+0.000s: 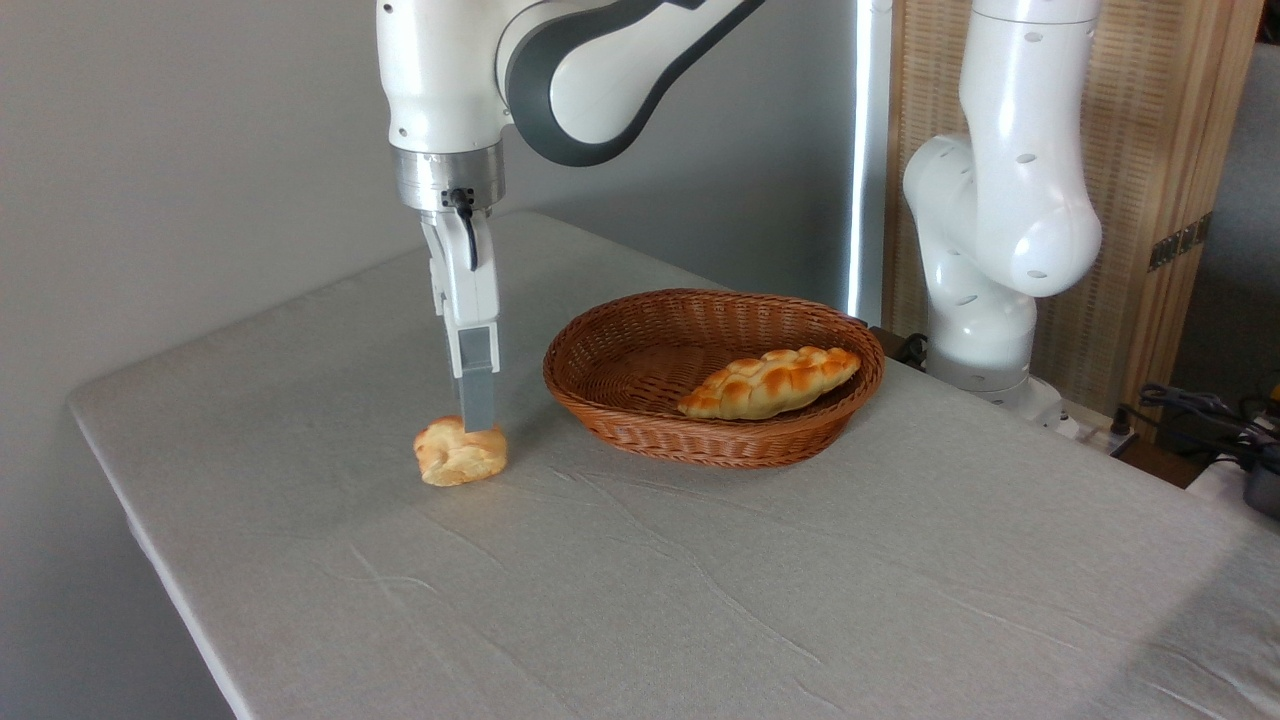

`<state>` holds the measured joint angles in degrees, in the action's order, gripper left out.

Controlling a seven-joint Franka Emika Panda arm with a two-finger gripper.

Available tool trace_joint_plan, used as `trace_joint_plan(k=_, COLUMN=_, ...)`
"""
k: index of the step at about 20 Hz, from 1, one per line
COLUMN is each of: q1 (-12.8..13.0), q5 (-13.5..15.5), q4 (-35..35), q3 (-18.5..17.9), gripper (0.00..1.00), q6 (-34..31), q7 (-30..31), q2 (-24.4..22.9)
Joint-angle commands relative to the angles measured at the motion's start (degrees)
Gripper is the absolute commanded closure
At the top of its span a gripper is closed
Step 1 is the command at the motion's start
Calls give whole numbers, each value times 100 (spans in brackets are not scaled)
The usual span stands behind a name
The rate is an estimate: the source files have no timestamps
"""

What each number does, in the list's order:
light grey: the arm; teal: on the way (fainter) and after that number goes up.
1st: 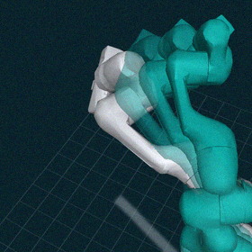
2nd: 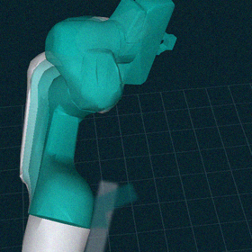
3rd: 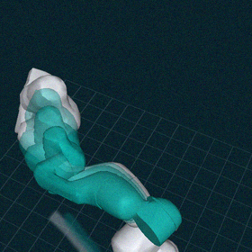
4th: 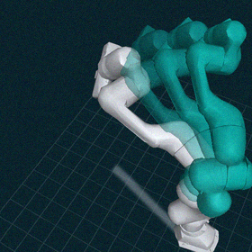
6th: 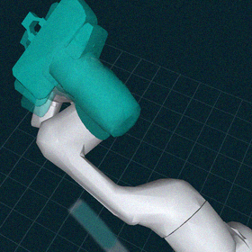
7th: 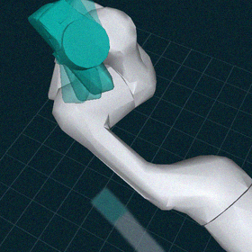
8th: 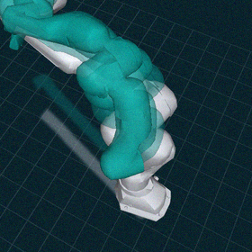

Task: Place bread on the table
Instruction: 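Open the gripper, release the roll, and raise the gripper away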

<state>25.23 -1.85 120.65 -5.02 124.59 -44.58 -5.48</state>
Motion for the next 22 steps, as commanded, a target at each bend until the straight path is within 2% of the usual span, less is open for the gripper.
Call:
trace_joint_plan(k=1, q1=-1, q5=-70, q4=-103, q3=-34, gripper=0, q6=206, q7=-34, q2=117)
trace_joint_plan(k=7, q1=-80, q5=-62, q4=-138, q3=-104, gripper=0, q6=206, q7=-34, q2=-49)
trace_joint_plan(k=9, q1=-263, q5=-61, q4=-269, q3=-175, gripper=0, q6=128, q7=-33, q2=-190)
trace_joint_plan(k=11, q1=-675, q5=35, q4=-532, q3=-79, gripper=0, q6=-327, q7=1, q2=-313)
trace_joint_plan(k=12, q1=-852, q5=122, q4=-838, q3=26, gripper=0, q6=-817, q7=28, q2=-313)
trace_joint_plan(k=13, q1=-940, q5=175, q4=-1033, q3=62, gripper=0, q6=-1153, q7=37, q2=-305)
trace_joint_plan(k=14, q1=-1089, q5=193, q4=-1418, q3=88, gripper=0, q6=-1861, q7=37, q2=-261)
trace_joint_plan(k=16, q1=-1134, q5=150, q4=-1780, q3=89, gripper=0, q6=-2672, q7=46, q2=-208)
trace_joint_plan(k=18, q1=-1265, q5=219, q4=-2096, q3=80, gripper=0, q6=-2991, q7=63, q2=-68)
trace_joint_plan(k=20, q1=-1380, q5=246, q4=-2247, q3=89, gripper=0, q6=-3046, q7=142, q2=3)
trace_joint_plan(k=22, q1=-1459, q5=272, q4=-2317, q3=106, gripper=0, q6=-3054, q7=527, q2=73)
